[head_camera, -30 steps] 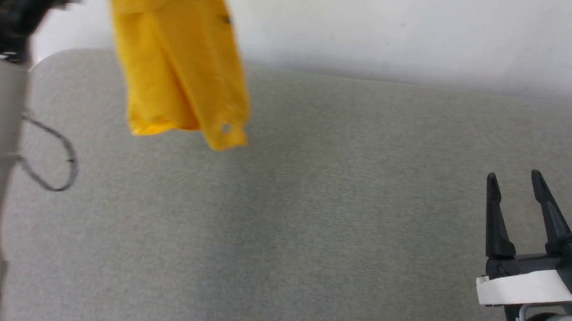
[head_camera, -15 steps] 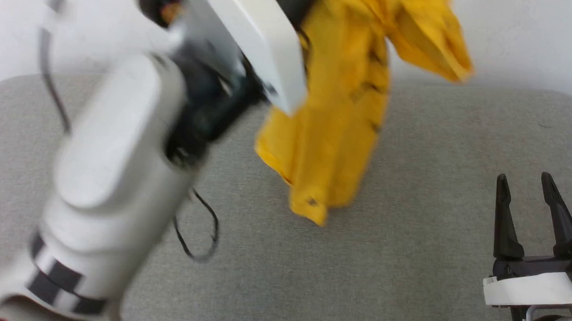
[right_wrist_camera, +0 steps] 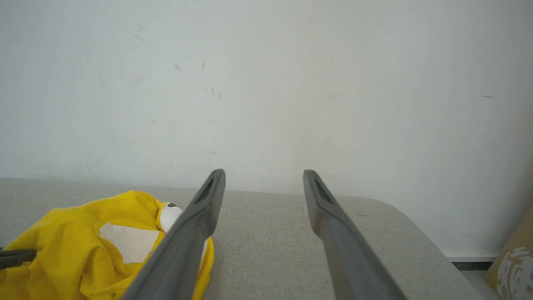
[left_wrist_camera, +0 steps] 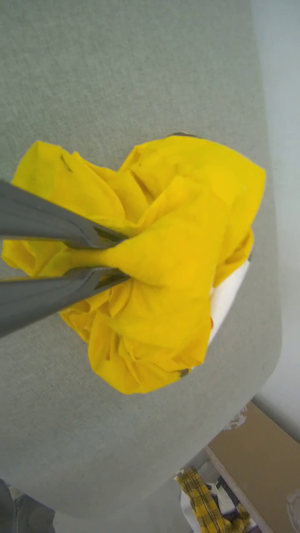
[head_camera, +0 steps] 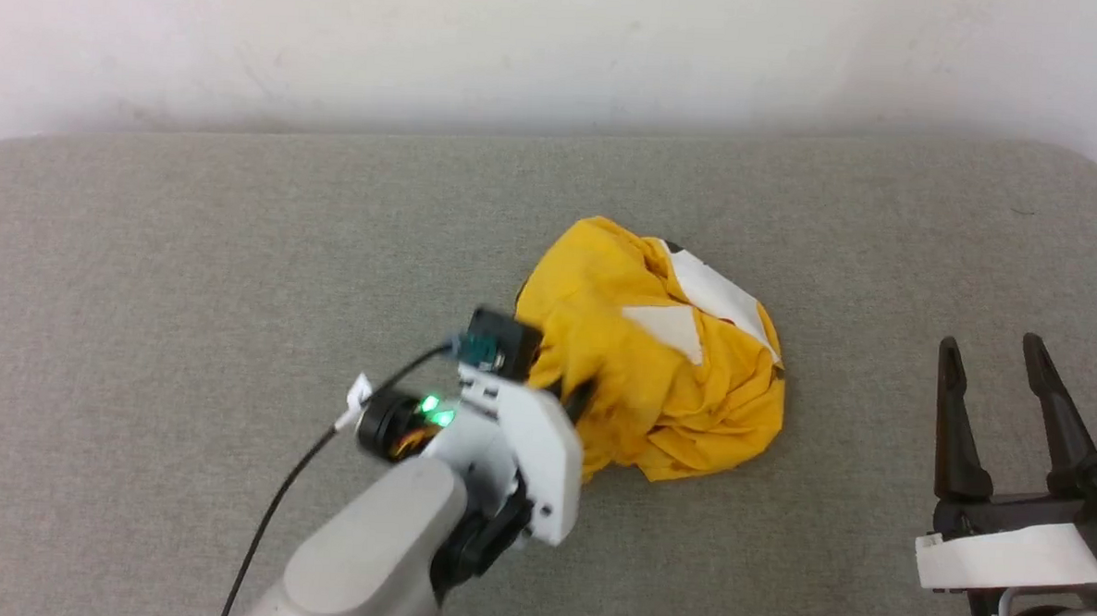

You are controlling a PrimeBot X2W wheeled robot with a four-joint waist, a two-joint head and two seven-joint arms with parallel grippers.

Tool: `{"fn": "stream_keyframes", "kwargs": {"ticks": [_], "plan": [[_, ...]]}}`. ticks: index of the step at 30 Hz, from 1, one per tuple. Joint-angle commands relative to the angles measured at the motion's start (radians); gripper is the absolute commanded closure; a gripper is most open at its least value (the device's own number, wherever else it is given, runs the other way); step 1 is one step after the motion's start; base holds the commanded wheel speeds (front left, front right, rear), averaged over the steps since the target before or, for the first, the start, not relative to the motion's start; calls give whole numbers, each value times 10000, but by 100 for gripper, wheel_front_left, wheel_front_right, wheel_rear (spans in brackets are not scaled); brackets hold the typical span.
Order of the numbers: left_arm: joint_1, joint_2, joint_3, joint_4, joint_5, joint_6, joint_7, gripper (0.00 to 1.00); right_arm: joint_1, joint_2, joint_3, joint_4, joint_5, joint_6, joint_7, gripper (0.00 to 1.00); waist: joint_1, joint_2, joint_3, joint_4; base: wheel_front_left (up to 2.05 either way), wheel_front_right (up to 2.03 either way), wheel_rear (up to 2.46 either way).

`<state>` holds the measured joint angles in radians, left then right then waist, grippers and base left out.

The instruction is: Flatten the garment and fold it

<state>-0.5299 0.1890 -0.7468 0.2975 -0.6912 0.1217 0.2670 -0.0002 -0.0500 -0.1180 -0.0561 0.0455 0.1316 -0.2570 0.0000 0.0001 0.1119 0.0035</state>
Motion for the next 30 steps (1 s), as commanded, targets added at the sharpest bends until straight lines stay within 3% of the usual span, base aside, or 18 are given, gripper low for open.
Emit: {"fn": "stream_keyframes", "kwargs": {"ticks": [1, 5, 6, 7, 12, 16, 20, 25, 30], "plan": [[127, 18, -125, 701, 208, 112, -107, 100, -103, -3, 62, 28, 50, -9, -46, 0, 0, -1, 69, -49, 0, 0, 0], [155, 9, -122, 2065, 315, 203, -448, 100, -130, -3, 168, 91, 39, -9, -46, 0, 0, -1, 135, -56, 0, 0, 0], [124, -50, -19, 2258, 257, 206, -640, 55, -128, -3, 165, 102, 36, -9, -46, 0, 0, -1, 138, -30, 0, 0, 0], [77, -131, 90, 2383, 183, 178, -850, 0, -115, -3, 140, 108, 31, -9, -46, 0, 0, -1, 124, 14, 0, 0, 0], [-36, -309, 674, 2224, -293, -213, -1851, 0, -20, -3, 125, 182, -31, -9, -47, 0, 0, -1, -68, 168, 0, 0, 0], [322, -24, 1298, 1203, -557, -241, -2853, 0, 61, -3, 137, 219, -34, -9, -47, 0, 0, -1, -298, 221, 0, 0, 0], [1142, 745, 1878, -257, -237, 70, -4272, 0, 244, -3, 103, 248, -52, -9, -47, 0, 0, -1, -480, 276, 0, 0, 0], [2737, 1639, 2636, -1790, 540, 845, -5191, 0, 622, -3, 90, 387, -6, -9, -47, 0, 0, -1, -631, 303, 0, 0, 0], [4505, 1723, 3854, -3294, 1931, 1430, -5281, 0, 958, -3, 54, 542, 101, -9, -47, 0, 0, -1, -696, 330, 0, 0, 0]]}}
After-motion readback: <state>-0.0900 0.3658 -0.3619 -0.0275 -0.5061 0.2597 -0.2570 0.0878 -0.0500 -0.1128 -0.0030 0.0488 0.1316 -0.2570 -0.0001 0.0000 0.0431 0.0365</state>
